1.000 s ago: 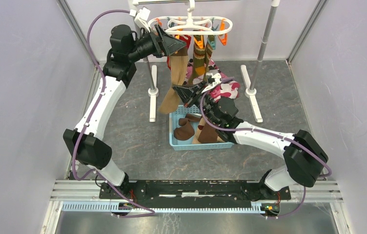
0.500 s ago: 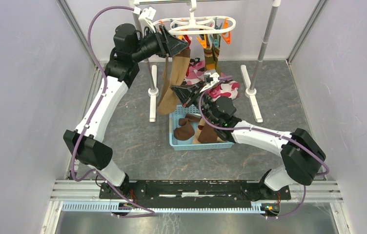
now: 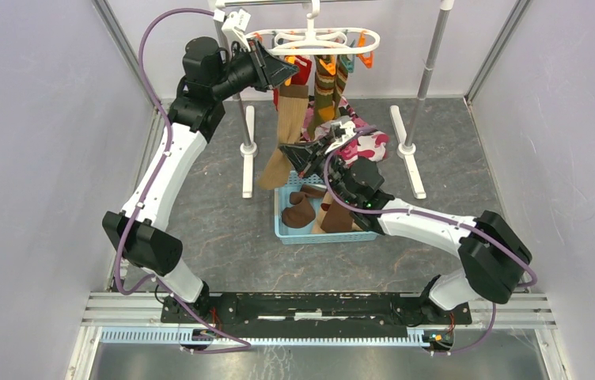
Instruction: Remove the socks clipped to the hanger
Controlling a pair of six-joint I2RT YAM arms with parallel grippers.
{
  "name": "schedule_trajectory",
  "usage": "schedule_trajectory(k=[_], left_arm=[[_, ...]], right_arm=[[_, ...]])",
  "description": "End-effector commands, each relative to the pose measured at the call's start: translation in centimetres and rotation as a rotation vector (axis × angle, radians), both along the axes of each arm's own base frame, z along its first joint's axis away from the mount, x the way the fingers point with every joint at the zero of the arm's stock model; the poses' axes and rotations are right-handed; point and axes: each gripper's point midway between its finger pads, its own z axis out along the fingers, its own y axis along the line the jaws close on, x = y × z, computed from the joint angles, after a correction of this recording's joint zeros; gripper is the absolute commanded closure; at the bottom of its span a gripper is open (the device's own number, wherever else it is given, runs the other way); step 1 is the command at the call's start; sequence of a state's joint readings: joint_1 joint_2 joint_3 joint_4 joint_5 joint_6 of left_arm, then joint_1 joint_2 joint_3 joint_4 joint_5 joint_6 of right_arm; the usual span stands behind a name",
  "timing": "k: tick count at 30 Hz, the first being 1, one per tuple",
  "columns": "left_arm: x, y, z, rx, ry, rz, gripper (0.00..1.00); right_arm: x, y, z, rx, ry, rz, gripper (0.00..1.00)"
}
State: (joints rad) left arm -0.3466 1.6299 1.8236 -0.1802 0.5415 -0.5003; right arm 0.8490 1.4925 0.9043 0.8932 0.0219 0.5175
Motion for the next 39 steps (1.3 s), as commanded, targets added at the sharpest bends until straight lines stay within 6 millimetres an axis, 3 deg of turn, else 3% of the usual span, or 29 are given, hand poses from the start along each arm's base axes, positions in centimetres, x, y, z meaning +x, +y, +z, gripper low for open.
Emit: schedule_trajectory(k=[1,10,14,16,19,25,29,32,35,39], left_arm=[[-0.5,-0.4,2.2,-0.036,-0.065,-0.027,0.98],[-1.9,-0.1,2.6,-0.024,-0.062,-0.049,0.98],[-3.0,0.0,2.7,-0.028,-0.048,-0.066,0.95],[-3.6,0.1,2.6,-0.028,-0.044,-0.073,0.92],[-3.8,0.3,2.5,-0.024,-0.043,-0.07,0.9],[-3.6,0.2,2.5,-0.028,-0.038,-0.068,0.86],[-3.5,0.0,2.1,-0.025,-0.029,-0.075,0.86],[-3.4,0.0,1.9,-0.024,-0.028,-0.075,0.86],[-3.3,-0.1,1.8,-0.028,-0.022,-0.078,0.85],[-3.2,-0.2,1.8,-0.031,-0.017,-0.081,0.85]], right_arm=[[-1.2,-1.9,-0.6,-0.04,-0.001,-0.028,1.0],[-4.1,-7.6,-9.9,-0.278,0.173,-0.108,1.0],[-4.4,-9.7,-12.9,-0.378,0.267,-0.162,1.0],[-4.4,-10.4,-14.1,-0.424,0.309,-0.186,0.87],[-4.2,-11.3,-14.7,-0.492,0.352,-0.217,0.52],[-3.6,-12.6,-11.5,-0.535,0.325,-0.253,0.28],[-2.8,-12.8,-9.4,-0.523,0.329,-0.215,0.28],[-2.1,-11.9,-9.1,-0.461,0.338,-0.134,0.34],[-1.8,-10.3,-11.2,-0.434,0.365,-0.047,0.44],[-1.4,-8.7,-16.1,-0.431,0.449,0.007,0.56]])
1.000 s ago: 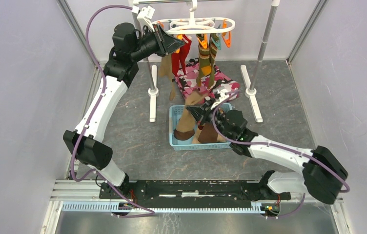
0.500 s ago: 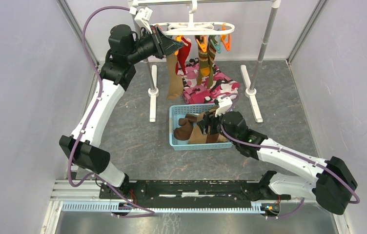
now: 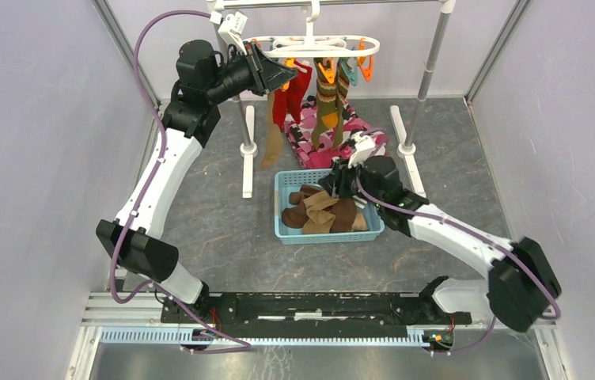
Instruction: Remove the socks clipped to the hanger
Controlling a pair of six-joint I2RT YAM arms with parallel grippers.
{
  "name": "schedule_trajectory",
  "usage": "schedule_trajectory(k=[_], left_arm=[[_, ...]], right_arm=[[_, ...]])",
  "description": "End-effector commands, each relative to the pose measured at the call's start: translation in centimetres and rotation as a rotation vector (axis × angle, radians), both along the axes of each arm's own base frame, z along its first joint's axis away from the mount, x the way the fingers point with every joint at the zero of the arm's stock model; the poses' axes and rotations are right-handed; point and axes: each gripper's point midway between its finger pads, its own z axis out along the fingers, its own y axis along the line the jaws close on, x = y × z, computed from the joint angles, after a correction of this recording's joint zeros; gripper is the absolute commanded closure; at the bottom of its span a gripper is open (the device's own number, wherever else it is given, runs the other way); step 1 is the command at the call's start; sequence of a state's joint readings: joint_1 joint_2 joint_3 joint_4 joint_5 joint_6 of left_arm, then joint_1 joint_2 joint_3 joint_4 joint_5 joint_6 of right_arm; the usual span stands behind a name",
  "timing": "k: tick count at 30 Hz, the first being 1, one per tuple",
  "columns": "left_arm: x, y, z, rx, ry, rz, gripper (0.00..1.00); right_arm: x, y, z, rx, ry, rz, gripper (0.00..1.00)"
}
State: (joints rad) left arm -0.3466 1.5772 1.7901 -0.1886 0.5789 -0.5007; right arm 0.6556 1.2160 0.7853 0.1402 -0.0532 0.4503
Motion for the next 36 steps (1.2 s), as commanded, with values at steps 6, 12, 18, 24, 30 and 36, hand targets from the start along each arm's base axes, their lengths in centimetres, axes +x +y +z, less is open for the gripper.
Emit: schedule_trajectory(k=[6,12,18,24,30,36], left_arm=[[-1.2,-0.4,1.2,-0.031,-0.005,-0.05,0.85],[-1.4,-0.6,1.0,-0.029,0.003,-0.067,0.83],[-1.3,-0.7,1.0,-0.044,0.019,-0.069,0.83],[-1.4,-0.7,1.1,-0.05,0.019,-0.064,0.82],[-1.6,-0.5,1.2,-0.051,0.02,-0.059,0.79],[-2.0,-0.3,1.5,-0.055,0.024,-0.058,0.6]], right_arm=[[-0.8,2.4,-10.9,-0.02,0.18,0.053,0.59],[1.8,3.5,-4.0,-0.092,-0.105,-0.071,0.41],[6.3,5.5,5.0,0.032,-0.401,-0.198,0.02],[11.0,9.8,10.2,0.08,-0.568,-0.229,0.02],[14.1,12.4,11.1,0.113,-0.628,-0.267,0.02],[15.3,13.8,10.7,0.13,-0.622,-0.261,0.42]])
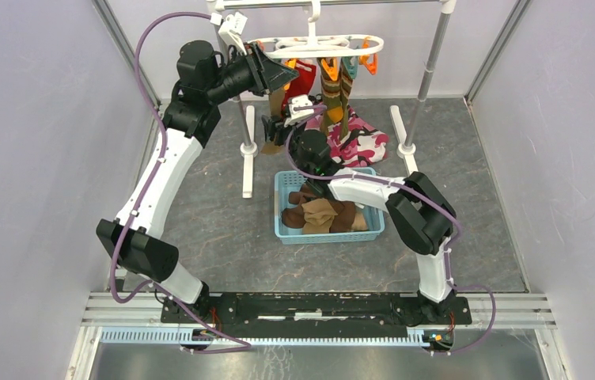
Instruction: Remove the socks clipped to the hanger
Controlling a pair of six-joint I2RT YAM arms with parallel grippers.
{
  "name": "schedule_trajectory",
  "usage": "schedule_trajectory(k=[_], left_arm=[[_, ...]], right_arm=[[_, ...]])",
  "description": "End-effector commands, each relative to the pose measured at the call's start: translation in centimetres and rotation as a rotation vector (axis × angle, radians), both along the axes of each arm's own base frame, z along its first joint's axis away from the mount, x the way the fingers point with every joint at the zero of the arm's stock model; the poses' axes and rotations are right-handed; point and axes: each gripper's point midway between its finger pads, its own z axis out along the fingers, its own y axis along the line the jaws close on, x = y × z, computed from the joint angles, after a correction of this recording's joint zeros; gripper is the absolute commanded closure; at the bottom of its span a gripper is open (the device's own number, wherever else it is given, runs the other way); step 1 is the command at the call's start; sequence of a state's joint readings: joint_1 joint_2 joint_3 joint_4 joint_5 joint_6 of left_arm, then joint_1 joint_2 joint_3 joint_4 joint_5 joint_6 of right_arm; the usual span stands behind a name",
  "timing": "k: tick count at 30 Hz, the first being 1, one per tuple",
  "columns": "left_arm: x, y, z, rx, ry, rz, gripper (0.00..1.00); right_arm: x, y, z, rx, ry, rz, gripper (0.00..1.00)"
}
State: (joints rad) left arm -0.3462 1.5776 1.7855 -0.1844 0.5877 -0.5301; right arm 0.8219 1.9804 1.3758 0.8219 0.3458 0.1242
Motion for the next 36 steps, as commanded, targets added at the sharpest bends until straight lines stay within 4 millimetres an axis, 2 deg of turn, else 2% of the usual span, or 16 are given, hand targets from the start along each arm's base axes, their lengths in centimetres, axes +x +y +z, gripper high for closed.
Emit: schedule_trajectory(k=[1,4,5,8,12,17,26,29,32,36], left_arm=[[-2.1,0.0,1.6,-0.034,-0.002,-0.046,0.49],[-3.0,0.8,1.4,-0.002,0.005,-0.029,0.15],[-3.3,1.3,1.1,0.013,0.011,-0.014,0.07],[-4.5,2.8,-0.1,0.056,0.03,0.02,0.01],[-5.7,4.0,-2.0,0.099,0.052,0.042,0.0],[-5.7,4.5,-2.4,0.103,0.045,0.07,0.01],[-3.5,4.9,0.8,0.085,-0.079,0.14,0.18],[-3.3,5.1,1.2,0.11,-0.106,0.151,0.21],[-4.0,4.8,0.1,0.131,-0.087,0.105,0.21],[-6.0,3.9,-1.9,0.157,-0.045,-0.021,0.21]], right_arm=[[0.0,-0.1,3.8,0.094,-0.075,-0.004,0.54],[-1.4,-0.7,4.3,0.114,-0.082,0.021,0.93],[-2.0,-1.0,4.9,0.116,-0.088,0.026,1.0],[-3.8,-1.8,5.4,0.123,-0.095,0.05,1.0],[-6.1,-2.2,5.9,0.132,-0.087,0.098,1.0],[-8.8,-2.3,6.2,0.159,-0.052,0.159,1.0],[-12.1,-0.9,6.0,0.209,0.051,0.279,1.0],[-13.4,-0.7,5.9,0.249,0.088,0.332,1.0],[-14.5,-1.1,6.3,0.282,0.121,0.366,1.0],[-16.0,-1.2,7.6,0.29,0.152,0.436,1.0]])
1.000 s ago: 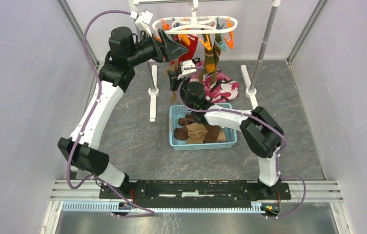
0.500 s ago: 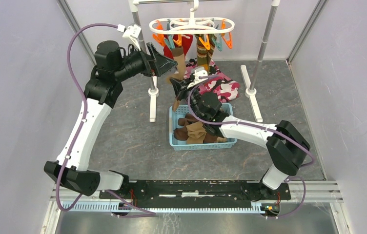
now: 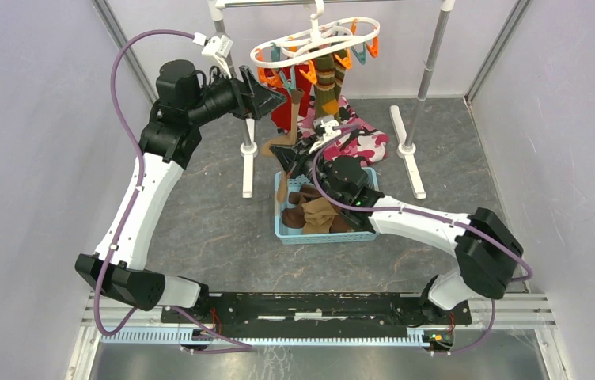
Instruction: Remove the socks clipped to the hanger
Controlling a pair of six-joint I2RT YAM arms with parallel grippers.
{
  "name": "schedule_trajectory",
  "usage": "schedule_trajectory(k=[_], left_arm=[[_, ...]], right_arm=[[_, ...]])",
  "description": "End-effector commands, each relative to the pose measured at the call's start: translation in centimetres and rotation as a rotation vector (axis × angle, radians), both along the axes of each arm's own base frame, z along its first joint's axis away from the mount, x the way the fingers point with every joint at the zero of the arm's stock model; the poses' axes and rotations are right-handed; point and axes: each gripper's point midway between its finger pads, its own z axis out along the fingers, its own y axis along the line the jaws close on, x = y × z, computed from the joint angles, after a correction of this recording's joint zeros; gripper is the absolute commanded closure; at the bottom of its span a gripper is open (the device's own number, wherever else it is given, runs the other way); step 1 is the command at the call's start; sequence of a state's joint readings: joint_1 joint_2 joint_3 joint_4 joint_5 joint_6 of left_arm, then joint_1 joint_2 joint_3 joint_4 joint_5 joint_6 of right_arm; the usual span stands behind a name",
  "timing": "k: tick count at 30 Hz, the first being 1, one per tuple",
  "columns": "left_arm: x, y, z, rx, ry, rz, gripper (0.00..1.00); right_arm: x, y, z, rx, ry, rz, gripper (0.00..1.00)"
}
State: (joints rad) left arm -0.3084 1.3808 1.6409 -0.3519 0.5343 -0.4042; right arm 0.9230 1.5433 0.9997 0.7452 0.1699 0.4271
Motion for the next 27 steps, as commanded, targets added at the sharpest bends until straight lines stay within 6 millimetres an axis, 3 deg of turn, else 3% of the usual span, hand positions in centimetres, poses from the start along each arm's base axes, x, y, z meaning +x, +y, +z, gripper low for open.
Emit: schedule_trajectory(k=[1,10,17,21,27], left_arm=[[-2.6,-0.4,-0.5,0.05,-0.031,-0.133,0.21],[-7.4,-1.4,-2.9,0.083,-0.001,-0.395,0.15],[-11.1,-1.5,-5.1,0.104,0.013,-0.572,0.17],[-11.8,-1.2,-6.2,0.133,-0.015,-0.597,0.17],[-11.2,-1.2,-7.3,0.163,-0.04,-0.599,0.18]], right_arm=[[-2.9,-0.4,4.5,0.088,0.001,0.119,1.0],[-3.7,-4.1,6.1,0.102,0.045,0.176,1.0],[-4.0,-4.7,6.3,0.135,0.106,0.283,1.0],[-4.6,-4.5,6.6,0.152,0.12,0.348,1.0],[-5.6,-3.6,7.1,0.177,0.144,0.435,1.0]])
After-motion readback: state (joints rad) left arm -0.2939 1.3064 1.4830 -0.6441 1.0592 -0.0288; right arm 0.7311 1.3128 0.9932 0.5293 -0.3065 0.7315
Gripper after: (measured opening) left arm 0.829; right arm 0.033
